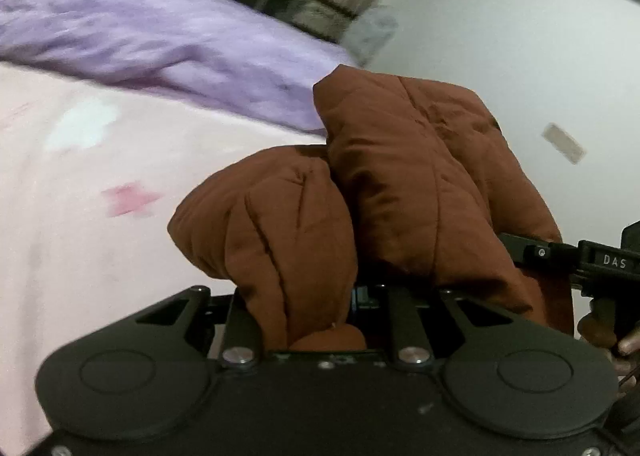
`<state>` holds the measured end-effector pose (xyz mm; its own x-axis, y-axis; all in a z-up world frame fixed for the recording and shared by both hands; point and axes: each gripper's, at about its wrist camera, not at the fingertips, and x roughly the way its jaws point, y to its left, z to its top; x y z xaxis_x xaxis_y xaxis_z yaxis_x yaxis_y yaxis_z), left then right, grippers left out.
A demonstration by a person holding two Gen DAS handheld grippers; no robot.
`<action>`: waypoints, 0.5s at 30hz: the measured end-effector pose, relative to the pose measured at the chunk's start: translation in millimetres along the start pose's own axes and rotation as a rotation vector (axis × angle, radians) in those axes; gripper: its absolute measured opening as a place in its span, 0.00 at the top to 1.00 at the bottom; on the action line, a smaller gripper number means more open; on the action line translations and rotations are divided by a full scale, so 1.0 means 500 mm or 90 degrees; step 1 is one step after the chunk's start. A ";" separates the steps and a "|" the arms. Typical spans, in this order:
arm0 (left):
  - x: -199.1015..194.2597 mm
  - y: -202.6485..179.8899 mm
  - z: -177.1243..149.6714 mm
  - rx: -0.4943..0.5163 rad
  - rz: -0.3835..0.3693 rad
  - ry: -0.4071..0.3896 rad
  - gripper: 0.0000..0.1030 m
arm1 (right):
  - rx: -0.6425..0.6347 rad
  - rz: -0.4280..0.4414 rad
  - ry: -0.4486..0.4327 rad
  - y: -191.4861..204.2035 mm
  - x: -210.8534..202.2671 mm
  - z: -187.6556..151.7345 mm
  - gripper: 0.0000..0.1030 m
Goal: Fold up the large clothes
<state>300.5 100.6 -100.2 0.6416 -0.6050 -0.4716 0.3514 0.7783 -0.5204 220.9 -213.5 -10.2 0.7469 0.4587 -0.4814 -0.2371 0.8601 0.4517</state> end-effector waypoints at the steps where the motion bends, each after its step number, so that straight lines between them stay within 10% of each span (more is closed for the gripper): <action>1: 0.027 -0.028 0.008 0.004 -0.019 0.000 0.80 | 0.007 -0.012 -0.009 -0.021 -0.022 0.014 0.52; 10: 0.314 -0.202 -0.019 0.044 -0.112 0.116 0.78 | 0.130 -0.091 -0.044 -0.316 -0.166 0.026 0.37; 15: 0.457 -0.165 -0.066 -0.018 -0.058 0.201 0.52 | 0.270 -0.116 0.018 -0.494 -0.101 -0.054 0.15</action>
<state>395.5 -107.3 -188.5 0.3641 -0.6976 -0.6171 0.3753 0.7163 -0.5882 225.0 -443.0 -117.9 0.7344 0.3188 -0.5992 0.1761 0.7631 0.6218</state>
